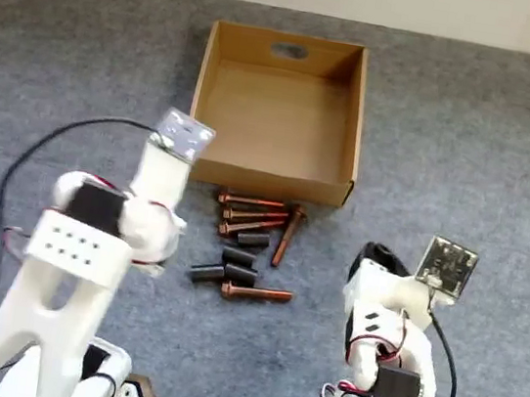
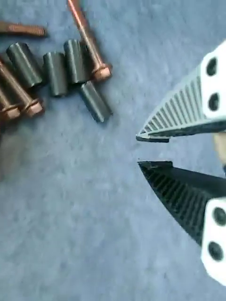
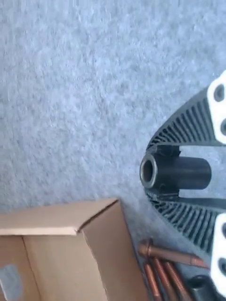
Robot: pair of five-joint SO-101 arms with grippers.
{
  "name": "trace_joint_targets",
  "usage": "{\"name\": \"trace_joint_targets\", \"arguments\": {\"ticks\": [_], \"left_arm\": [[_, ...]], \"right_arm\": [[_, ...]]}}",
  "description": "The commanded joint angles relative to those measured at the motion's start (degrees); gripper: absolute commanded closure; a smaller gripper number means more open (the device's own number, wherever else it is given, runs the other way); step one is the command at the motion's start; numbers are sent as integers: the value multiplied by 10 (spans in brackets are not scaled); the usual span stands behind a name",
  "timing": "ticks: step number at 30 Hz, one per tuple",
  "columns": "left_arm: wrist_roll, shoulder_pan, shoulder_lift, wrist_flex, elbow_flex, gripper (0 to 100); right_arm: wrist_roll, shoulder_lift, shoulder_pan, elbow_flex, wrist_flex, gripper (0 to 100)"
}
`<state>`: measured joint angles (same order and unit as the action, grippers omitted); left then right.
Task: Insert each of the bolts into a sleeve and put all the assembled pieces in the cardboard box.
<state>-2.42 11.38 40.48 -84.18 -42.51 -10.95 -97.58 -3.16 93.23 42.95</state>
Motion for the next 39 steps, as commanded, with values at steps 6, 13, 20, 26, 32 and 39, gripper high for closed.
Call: {"name": "trace_joint_targets", "arguments": {"ticks": [6,13,20,26,32,39], "left_arm": [[-222,114,0,135,-74,909],[-184,131,-4,198,-128,905],[-188,132,-4,260,-176,838],[-188,171,-4,272,-199,839],[-188,182,-3,433,-284,839],[-188,180,-4,455,-297,839]], "right_arm": [[-3,-7,13,-5,-14,992],[3,-7,30,-3,-13,992],[37,-7,68,7,-13,992],[37,-7,80,8,-13,992],[37,-7,80,8,-13,992],[37,-7,80,9,-13,992]]}}
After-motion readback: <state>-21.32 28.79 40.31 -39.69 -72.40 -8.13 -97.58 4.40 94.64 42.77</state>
